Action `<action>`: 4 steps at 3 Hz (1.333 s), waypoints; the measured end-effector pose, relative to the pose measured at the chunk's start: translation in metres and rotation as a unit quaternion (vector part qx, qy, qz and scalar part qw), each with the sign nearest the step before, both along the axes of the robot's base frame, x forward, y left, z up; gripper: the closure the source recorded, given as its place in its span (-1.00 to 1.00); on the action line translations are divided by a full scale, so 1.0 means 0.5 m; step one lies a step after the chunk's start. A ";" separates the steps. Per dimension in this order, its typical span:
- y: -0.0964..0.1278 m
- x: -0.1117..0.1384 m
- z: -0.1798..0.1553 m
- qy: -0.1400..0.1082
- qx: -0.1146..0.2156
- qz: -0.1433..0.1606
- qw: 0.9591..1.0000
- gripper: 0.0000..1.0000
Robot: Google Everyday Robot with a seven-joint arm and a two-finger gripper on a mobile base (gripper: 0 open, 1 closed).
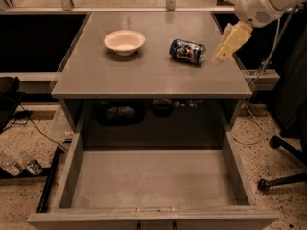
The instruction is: Place pepsi can into top drawer
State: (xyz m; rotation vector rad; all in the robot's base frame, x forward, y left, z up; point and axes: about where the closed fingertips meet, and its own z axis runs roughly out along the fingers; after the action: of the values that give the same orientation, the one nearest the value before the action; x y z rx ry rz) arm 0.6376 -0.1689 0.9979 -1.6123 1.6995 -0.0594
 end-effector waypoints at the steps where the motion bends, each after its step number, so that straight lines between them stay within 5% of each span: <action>1: -0.002 0.063 -0.012 -0.015 0.063 0.028 0.998 -1.00; 2: 0.013 0.100 -0.048 0.001 0.108 0.054 0.993 -1.00; 4: 0.046 0.151 -0.115 0.039 0.098 0.060 0.993 -1.00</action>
Offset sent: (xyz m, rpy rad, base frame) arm 0.0721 0.0065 -0.0382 0.3258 0.0303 0.1631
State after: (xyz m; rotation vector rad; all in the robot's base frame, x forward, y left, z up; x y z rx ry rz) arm 0.7129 -0.1461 0.9406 -1.5838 1.6083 0.2263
